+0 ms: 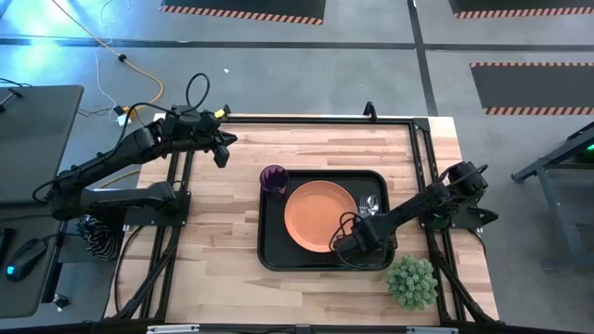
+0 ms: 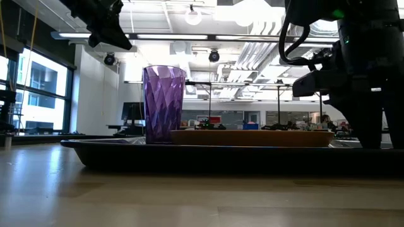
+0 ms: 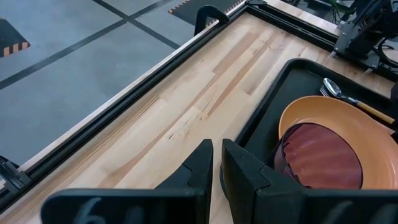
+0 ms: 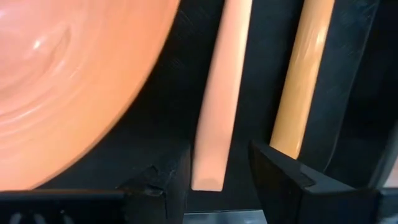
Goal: Pick and place plate/cup/fork/spoon on tray
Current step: Adjust the orange fork, then return to Home Position
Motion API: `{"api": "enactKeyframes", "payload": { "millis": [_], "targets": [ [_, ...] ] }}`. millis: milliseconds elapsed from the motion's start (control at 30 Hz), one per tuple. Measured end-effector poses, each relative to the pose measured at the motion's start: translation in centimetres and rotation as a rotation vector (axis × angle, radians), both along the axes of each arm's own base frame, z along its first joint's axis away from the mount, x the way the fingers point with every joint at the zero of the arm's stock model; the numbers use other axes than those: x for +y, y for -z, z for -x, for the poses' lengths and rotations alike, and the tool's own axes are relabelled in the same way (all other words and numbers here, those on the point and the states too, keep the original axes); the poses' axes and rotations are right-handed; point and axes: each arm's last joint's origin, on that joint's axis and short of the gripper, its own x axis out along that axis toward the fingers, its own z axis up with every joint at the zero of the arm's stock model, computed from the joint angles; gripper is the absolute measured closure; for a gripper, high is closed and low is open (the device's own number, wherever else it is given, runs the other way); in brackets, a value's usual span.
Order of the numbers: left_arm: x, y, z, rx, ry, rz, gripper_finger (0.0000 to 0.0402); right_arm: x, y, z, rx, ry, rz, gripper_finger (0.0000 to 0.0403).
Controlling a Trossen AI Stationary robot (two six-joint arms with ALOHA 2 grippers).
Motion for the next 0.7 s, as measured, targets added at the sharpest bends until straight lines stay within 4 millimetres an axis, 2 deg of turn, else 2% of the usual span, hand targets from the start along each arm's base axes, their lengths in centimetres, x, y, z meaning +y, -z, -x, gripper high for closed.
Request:
{"api": "enactKeyframes", "payload": {
  "millis": [700],
  "targets": [
    [0.00,0.00,0.00,-0.001,0.000,0.000,0.0378,0.12,-0.49,-0.20,0.004,-0.002,-0.017,0.0249]
  ]
}}
